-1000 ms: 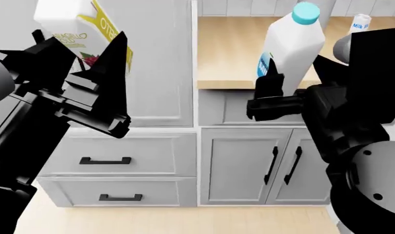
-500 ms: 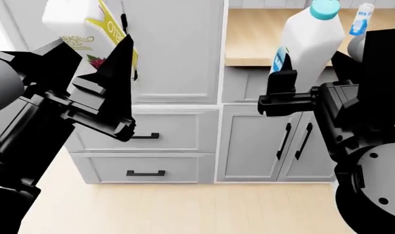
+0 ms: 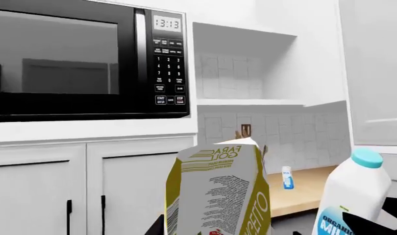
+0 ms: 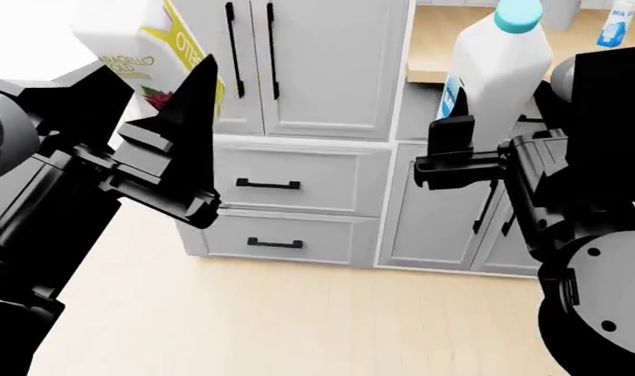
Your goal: Move the drinks to the dining counter.
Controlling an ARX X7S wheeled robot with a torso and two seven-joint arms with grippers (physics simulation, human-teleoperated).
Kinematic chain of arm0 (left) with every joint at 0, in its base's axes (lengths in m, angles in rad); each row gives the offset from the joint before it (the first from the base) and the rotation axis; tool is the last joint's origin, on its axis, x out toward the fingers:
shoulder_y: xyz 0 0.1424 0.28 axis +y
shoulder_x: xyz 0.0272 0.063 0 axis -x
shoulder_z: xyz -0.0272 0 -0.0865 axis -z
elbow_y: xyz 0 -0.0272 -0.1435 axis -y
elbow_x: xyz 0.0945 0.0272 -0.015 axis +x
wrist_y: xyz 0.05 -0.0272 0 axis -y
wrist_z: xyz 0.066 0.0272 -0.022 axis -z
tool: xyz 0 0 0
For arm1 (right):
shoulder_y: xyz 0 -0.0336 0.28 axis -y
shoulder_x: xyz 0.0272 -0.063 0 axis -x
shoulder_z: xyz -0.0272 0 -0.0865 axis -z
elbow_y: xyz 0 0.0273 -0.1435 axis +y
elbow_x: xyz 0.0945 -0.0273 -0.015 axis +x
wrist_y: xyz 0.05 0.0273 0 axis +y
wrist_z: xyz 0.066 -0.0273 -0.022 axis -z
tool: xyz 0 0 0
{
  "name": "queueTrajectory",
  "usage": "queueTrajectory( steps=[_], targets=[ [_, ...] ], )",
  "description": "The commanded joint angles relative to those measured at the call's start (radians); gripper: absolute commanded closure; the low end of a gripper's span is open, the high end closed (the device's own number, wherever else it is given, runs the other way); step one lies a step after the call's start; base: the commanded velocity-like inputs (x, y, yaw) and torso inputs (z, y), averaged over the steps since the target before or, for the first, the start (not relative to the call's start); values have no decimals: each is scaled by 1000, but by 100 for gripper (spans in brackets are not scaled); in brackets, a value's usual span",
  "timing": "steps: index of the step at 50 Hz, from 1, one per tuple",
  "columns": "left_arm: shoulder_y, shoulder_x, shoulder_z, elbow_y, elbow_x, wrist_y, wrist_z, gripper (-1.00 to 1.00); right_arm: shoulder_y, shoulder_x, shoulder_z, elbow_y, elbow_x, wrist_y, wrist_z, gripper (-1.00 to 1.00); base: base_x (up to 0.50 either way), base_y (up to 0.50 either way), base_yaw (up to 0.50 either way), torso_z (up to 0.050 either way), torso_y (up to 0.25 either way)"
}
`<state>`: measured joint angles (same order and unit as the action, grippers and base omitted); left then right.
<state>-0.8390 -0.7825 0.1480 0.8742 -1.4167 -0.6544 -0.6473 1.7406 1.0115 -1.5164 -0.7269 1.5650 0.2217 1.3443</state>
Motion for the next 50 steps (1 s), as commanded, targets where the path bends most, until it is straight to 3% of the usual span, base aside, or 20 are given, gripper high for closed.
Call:
queueTrajectory(
  steps=[1,45,50],
  targets=[
    [-7,1,-10,2,0,7,-9,100,27,1,35,-1,-18,28,10,100,-412,-38,426,0,0],
    [-3,1,4,-4,11,11,2,100,14,10,51,1,-14,29,6,100,-317,-70,484,1,1],
    [3,4,7,-2,15,13,2,100,0,24,57,-2,-13,9,8,100,-163,212,0,2,0]
  ],
)
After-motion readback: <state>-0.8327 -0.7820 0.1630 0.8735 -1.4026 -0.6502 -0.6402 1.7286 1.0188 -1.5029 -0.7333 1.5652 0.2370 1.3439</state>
